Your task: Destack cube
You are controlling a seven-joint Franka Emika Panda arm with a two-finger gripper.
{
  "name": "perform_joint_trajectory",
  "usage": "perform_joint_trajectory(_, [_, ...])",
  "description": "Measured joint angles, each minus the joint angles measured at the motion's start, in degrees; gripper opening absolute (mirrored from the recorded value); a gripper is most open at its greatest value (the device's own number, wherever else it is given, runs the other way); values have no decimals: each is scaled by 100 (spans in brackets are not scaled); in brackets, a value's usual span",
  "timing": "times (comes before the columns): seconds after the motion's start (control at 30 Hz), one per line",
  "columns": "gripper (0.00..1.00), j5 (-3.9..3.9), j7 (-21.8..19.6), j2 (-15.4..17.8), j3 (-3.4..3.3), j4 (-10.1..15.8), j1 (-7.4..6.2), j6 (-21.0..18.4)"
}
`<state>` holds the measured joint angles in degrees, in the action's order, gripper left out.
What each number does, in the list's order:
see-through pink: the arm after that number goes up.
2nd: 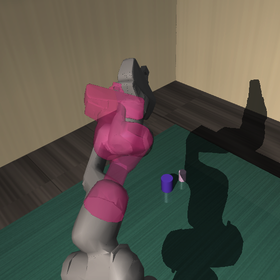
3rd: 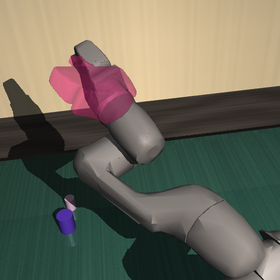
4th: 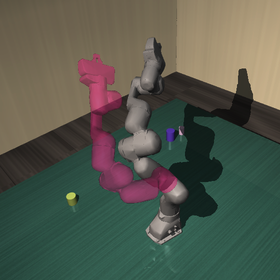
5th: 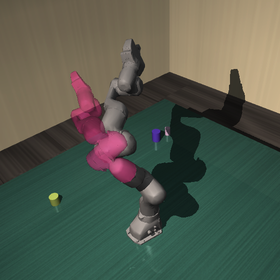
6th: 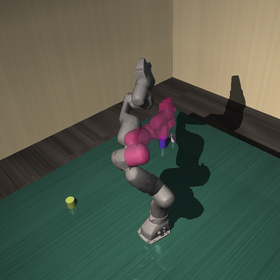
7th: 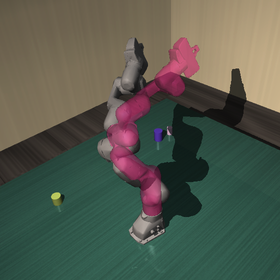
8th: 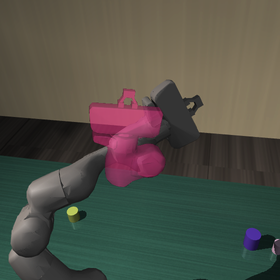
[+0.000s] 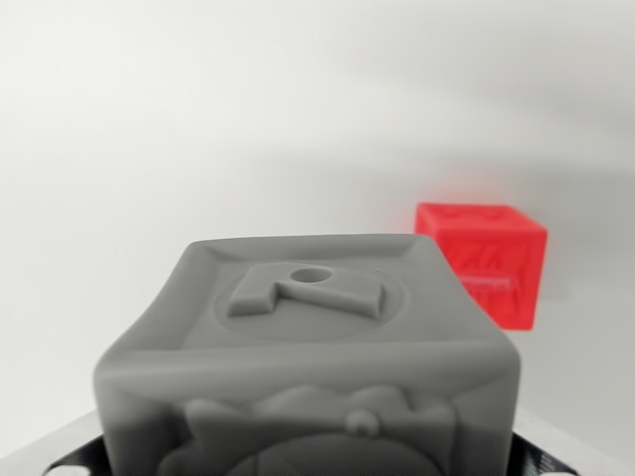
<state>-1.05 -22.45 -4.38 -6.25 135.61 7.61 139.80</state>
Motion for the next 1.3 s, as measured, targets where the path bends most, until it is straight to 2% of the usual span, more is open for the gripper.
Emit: perform_joint_trajectory(1.3, [0, 4, -746, -253, 283, 39, -546, 289])
